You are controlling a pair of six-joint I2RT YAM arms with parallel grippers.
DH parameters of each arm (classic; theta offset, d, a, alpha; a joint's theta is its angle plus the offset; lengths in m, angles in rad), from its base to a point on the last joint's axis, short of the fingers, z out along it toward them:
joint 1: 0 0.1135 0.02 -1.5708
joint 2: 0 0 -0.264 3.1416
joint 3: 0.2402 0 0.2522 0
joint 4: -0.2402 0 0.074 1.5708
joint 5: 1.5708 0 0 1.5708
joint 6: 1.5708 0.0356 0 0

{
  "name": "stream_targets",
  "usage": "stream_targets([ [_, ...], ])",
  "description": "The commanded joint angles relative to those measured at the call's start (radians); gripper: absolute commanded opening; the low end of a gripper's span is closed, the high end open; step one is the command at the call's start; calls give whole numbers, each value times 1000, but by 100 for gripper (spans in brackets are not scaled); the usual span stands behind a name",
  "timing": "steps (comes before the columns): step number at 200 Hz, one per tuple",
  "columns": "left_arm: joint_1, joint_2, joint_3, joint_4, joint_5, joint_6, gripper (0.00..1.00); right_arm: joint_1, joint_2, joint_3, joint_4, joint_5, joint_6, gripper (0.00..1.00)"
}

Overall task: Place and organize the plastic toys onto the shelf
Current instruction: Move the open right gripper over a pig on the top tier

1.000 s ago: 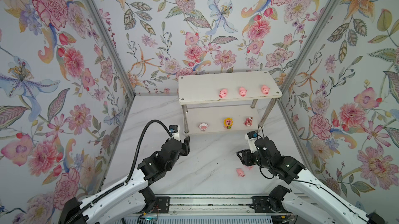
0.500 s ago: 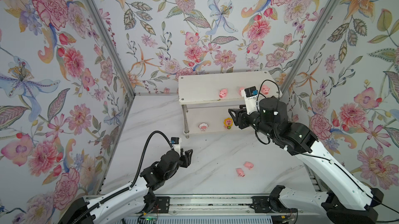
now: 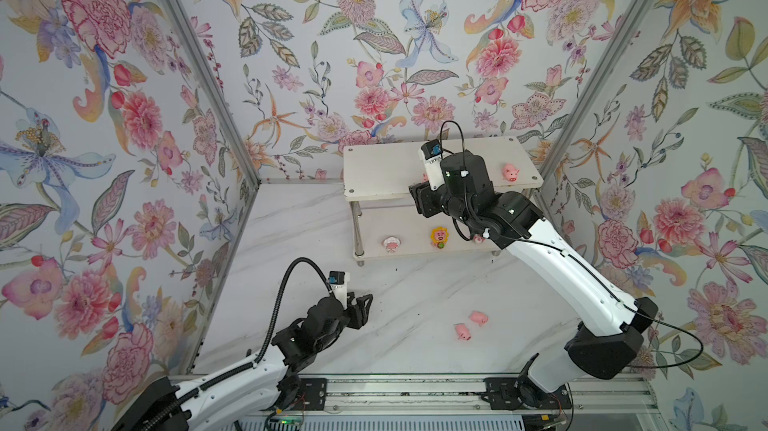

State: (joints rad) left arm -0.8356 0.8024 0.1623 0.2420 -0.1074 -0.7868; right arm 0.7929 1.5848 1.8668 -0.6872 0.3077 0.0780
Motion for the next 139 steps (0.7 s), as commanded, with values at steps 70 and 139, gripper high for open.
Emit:
stream_targets([
  [70, 48, 33, -17, 55, 45, 11, 66, -49, 59, 49, -31, 14, -1, 63],
  [139, 81, 15, -17, 46, 69, 13, 67, -79, 71, 55, -28, -38, 5, 53],
])
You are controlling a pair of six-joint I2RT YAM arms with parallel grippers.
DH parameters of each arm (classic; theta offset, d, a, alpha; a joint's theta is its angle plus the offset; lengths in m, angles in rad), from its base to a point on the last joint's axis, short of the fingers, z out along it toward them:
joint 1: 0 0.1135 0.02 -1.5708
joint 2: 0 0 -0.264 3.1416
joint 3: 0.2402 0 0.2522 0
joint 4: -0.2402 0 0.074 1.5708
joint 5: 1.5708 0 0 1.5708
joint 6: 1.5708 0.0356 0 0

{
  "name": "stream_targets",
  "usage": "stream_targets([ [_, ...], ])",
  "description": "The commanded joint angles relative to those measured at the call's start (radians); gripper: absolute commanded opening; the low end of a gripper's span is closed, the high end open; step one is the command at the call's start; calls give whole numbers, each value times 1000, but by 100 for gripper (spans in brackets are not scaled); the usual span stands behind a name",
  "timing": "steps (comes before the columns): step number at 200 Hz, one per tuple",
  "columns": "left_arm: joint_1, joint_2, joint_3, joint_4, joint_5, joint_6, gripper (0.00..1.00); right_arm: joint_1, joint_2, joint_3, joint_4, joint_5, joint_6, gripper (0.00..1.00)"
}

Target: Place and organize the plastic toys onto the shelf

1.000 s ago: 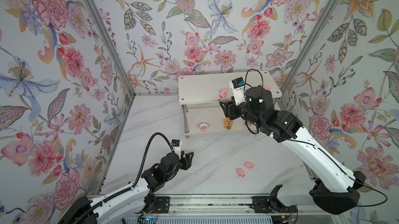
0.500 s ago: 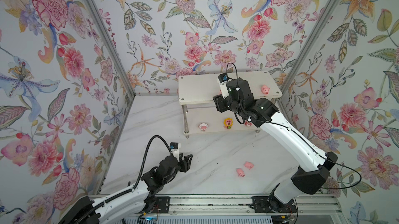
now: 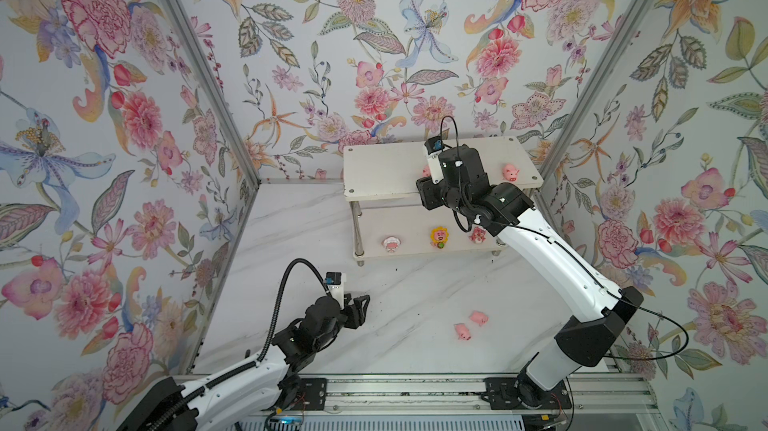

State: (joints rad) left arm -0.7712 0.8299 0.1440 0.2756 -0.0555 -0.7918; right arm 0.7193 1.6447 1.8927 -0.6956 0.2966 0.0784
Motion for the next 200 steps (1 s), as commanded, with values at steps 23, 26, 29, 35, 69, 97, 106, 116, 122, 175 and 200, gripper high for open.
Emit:
stream_targets([
  [23, 19, -10, 4, 13, 20, 17, 67, -13, 11, 26, -21, -36, 6, 46],
  [26, 17, -11, 5, 12, 20, 17, 67, -12, 11, 25, -21, -37, 6, 46],
  [29, 19, -9, 5, 11, 22, 17, 67, -13, 11, 26, -21, -39, 6, 45],
  [35, 21, -8, 5, 12, 22, 17, 67, -13, 9, 23, -21, -40, 7, 44],
  [69, 24, -9, 6, 9, 23, 13, 67, -16, -10, 14, -21, -36, 6, 41],
  [97, 26, -7, 6, 7, 22, 15, 67, -17, -44, -5, -22, -26, 2, 39],
  [106, 26, -5, 6, 8, 23, 15, 68, -17, -54, -11, -22, -25, 1, 39],
  [116, 28, -4, 5, 7, 22, 14, 68, -17, -66, -19, -21, -31, -1, 38],
  [122, 26, -2, 6, 7, 23, 15, 68, -19, -72, -25, -22, -32, -3, 37],
  [175, 30, -3, 5, 7, 24, 11, 68, -47, -91, -46, -22, -79, -12, 38],
  [200, 30, -2, 6, 7, 22, 10, 68, -64, -64, -24, -21, -146, 9, 59],
])
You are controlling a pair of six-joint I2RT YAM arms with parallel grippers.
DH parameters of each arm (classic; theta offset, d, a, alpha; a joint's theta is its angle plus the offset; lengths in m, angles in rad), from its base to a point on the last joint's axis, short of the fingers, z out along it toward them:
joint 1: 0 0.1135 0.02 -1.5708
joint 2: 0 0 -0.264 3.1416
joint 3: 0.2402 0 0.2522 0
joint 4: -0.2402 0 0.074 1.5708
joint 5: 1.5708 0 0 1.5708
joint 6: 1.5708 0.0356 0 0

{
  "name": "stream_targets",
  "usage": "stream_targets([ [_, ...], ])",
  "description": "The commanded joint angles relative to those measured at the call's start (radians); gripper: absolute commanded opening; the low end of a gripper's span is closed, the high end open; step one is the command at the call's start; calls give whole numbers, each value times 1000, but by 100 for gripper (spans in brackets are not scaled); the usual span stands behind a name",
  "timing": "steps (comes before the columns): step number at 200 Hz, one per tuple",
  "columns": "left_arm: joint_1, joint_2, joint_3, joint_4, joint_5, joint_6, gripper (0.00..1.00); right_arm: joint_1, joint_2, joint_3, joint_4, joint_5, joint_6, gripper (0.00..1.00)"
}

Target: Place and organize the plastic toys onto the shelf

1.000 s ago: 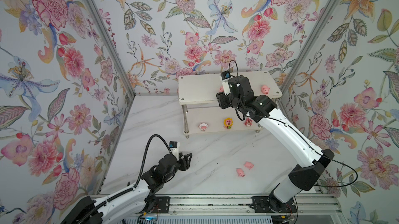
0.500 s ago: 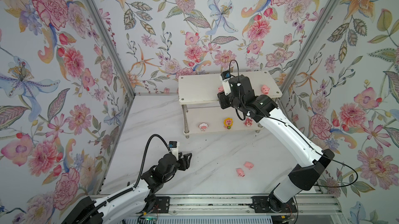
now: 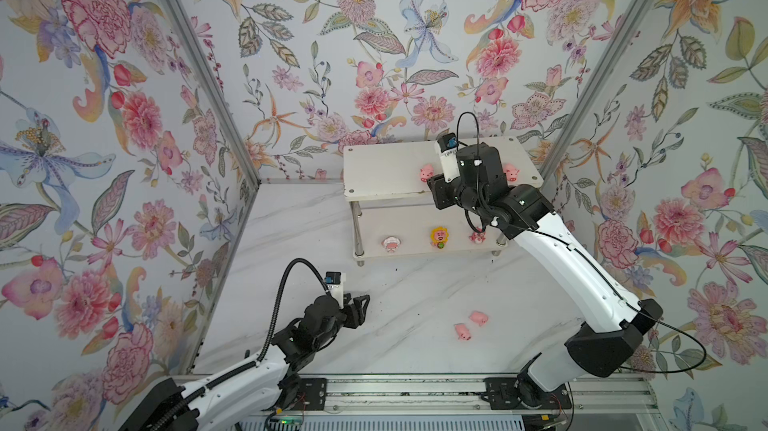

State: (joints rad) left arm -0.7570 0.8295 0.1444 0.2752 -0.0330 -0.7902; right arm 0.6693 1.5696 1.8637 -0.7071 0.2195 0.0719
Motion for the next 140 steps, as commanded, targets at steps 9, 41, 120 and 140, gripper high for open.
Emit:
stream_targets([
  [9, 16, 0, 6, 10, -1, 7, 68, -15, 27, 15, -10, -85, 18, 62],
  [41, 16, -4, -2, 7, -1, 0, 69, -15, 92, 67, -9, -112, 23, 66],
  [120, 32, -24, -16, -8, -7, 8, 70, -77, 212, 181, -11, -175, 40, 57],
  [140, 39, -20, -15, -6, -2, 12, 70, -77, 225, 192, -12, -196, 44, 49],
])
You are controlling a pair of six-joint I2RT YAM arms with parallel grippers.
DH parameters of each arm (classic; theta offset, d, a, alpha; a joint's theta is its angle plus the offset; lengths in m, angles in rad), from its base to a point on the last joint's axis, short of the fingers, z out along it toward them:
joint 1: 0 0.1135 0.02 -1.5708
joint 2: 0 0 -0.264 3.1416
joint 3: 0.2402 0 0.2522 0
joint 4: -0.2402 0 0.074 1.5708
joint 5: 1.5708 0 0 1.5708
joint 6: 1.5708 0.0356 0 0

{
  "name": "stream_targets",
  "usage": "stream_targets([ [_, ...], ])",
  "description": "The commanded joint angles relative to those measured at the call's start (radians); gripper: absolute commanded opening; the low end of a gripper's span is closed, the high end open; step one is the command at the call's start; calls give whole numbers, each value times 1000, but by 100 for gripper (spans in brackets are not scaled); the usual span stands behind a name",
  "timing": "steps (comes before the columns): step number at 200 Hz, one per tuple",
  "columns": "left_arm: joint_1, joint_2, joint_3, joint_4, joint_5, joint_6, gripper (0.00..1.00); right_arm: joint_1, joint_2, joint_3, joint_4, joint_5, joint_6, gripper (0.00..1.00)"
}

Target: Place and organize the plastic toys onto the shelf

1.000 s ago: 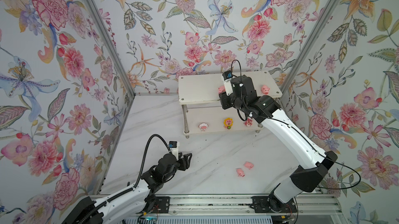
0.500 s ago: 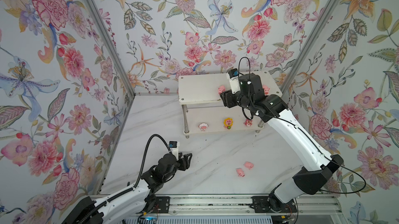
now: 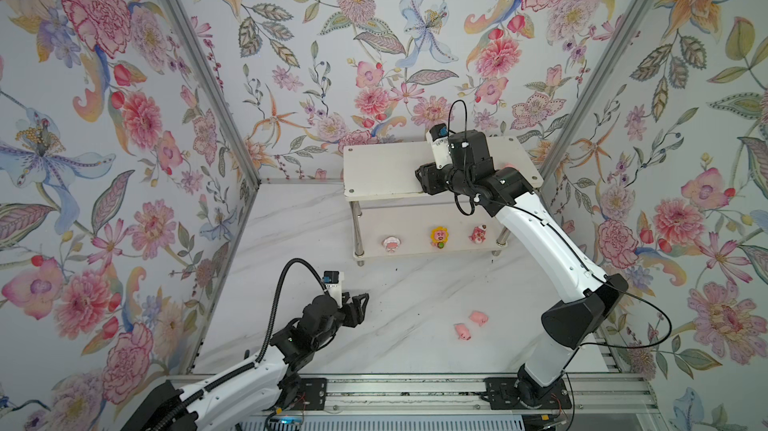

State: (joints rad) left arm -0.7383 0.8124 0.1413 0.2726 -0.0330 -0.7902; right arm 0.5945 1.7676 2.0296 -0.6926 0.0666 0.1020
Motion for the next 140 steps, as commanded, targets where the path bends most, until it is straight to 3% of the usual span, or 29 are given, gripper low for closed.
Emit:
stream_targets([
  [1, 20, -3, -12, -3, -2, 12, 70, -2, 28, 26, -26, -44, 14, 49],
  [60, 33, 5, -9, 0, 9, 15, 70, -2, -17, -21, -26, -46, -6, 30],
  [98, 36, 14, -9, 8, 18, 9, 70, -13, -66, -62, -27, -55, -54, 29],
  [140, 36, 10, -9, 4, 22, 1, 70, -61, -93, -81, -35, -168, -73, 30],
])
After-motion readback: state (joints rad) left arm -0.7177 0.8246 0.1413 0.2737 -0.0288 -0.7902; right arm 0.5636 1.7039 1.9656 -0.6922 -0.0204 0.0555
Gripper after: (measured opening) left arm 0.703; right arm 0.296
